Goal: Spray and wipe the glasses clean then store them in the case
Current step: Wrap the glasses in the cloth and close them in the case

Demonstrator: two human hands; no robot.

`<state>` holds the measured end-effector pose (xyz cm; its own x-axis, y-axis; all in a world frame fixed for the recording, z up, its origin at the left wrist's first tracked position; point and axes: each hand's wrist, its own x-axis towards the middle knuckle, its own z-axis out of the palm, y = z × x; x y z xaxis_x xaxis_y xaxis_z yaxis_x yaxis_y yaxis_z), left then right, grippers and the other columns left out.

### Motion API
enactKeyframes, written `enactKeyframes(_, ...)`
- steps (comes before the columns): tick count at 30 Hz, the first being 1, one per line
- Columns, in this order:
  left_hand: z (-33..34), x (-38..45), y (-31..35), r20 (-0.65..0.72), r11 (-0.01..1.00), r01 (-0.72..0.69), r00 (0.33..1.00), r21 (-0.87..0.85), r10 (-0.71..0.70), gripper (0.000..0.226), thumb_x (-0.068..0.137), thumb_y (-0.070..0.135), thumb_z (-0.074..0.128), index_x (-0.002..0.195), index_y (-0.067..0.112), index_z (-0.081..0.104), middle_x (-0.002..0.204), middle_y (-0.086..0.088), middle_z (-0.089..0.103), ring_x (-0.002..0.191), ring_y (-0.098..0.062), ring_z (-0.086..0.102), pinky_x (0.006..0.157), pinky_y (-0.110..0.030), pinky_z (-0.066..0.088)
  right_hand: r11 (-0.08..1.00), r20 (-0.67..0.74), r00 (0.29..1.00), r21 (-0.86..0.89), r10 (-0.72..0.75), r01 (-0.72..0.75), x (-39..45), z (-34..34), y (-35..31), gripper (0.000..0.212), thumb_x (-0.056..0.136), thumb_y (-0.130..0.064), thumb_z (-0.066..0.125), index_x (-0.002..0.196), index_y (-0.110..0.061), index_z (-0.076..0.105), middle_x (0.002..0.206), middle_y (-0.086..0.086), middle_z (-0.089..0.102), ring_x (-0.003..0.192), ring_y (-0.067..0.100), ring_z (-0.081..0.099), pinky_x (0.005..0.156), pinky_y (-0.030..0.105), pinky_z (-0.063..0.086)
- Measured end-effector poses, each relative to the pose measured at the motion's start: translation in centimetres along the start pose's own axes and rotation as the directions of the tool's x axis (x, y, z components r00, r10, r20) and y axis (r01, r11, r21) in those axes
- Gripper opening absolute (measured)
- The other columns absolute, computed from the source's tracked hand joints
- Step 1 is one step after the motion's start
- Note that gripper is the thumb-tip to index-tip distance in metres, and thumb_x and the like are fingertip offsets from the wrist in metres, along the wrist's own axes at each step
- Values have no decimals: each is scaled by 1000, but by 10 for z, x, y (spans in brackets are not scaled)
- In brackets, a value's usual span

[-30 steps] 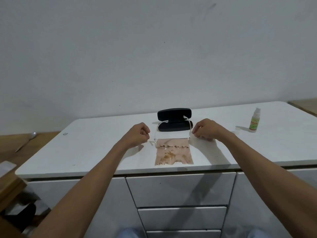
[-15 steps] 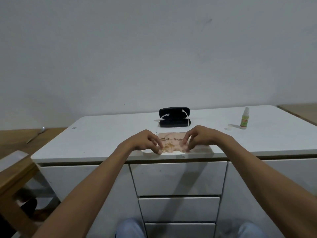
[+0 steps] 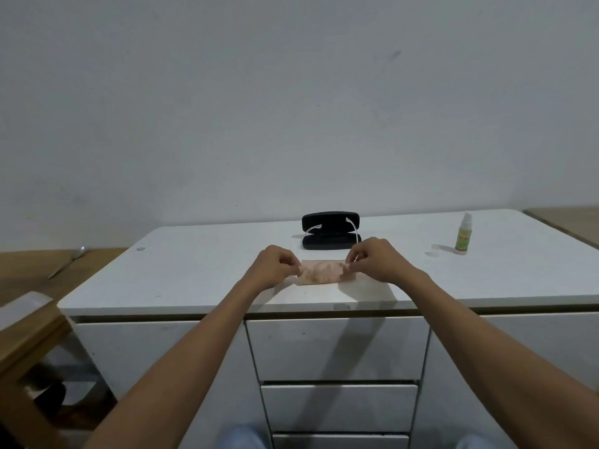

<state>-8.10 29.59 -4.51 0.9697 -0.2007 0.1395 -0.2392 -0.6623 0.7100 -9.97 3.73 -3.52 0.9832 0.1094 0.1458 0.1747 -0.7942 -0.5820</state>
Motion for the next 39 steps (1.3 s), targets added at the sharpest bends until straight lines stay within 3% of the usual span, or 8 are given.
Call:
enactKeyframes(6, 18, 11, 7, -260, 979, 58, 960, -193, -108, 9, 83, 6, 73, 80, 10, 81, 84, 1, 78, 82, -8, 68, 67, -14, 46, 995, -292, 954, -45, 70, -87, 8, 14, -6, 9, 88, -25, 69, 89, -23, 78, 84, -3, 69, 82, 21, 67, 64, 29, 44)
enactKeyframes(11, 36, 19, -2, -316, 967, 99, 933, -233, -172, 19, 78, 4, 69, 68, 17, 79, 75, 6, 77, 82, -14, 72, 78, -35, 60, 964, -323, 945, -226, 60, -138, 14, 29, -5, 18, 91, -28, 65, 95, -17, 79, 91, 6, 74, 83, 29, 69, 66, 31, 49)
enactKeyframes(17, 45, 24, 0, -391, 982, 159, 902, -100, -186, 12, 80, 18, 71, 69, 21, 73, 71, 7, 71, 76, -17, 69, 65, -28, 53, 924, -349, 937, -351, 24, -154, 19, 40, 0, 27, 97, -34, 62, 101, -12, 76, 93, 10, 73, 85, 30, 69, 71, 33, 51)
enactKeyframes(22, 49, 24, 0, -432, 983, 183, 889, 26, -155, 23, 84, 33, 75, 78, 15, 62, 74, 6, 62, 72, -20, 62, 58, -29, 41, 974, -400, 916, -222, -41, -53, 18, 42, 7, 26, 97, -36, 62, 116, -24, 75, 97, 11, 76, 93, 34, 70, 73, 34, 46)
enactKeyframes(26, 47, 24, -1, -461, 989, 129, 884, 75, -81, 30, 84, 37, 78, 96, 20, 57, 87, 2, 63, 78, -20, 61, 66, -34, 50, 976, -578, 789, -178, -207, 125, 13, 41, 13, 7, 88, -28, 74, 91, -22, 78, 55, 2, 68, 56, 31, 67, 55, 27, 41)
enactKeyframes(28, 44, 22, -2, -460, 994, 77, 887, 71, -36, 26, 84, 33, 78, 99, 23, 59, 95, 4, 64, 84, -17, 61, 71, -35, 53, 976, -642, 735, -136, -219, 171, 9, 39, 14, 13, 86, -24, 78, 85, -16, 69, 49, -3, 60, 44, 24, 57, 49, 25, 40)
enactKeyframes(34, 40, 19, -5, -452, 998, -24, 890, 66, 51, 9, 87, 18, 74, 90, 24, 69, 89, 11, 72, 78, -15, 67, 74, -35, 58, 988, -632, 772, 60, -70, 139, 10, 37, 21, 26, 87, -23, 75, 110, -16, 63, 87, -8, 69, 57, 15, 61, 65, 28, 51)
enactKeyframes(39, 34, 21, -10, -376, 973, -142, 904, 182, 203, 13, 91, 16, 69, 101, 23, 74, 89, 8, 73, 83, -18, 65, 78, -39, 55, 985, -565, 825, 129, -26, 119, 15, 36, 23, 11, 92, -22, 73, 102, -21, 75, 85, -13, 72, 65, 16, 69, 72, 38, 59)
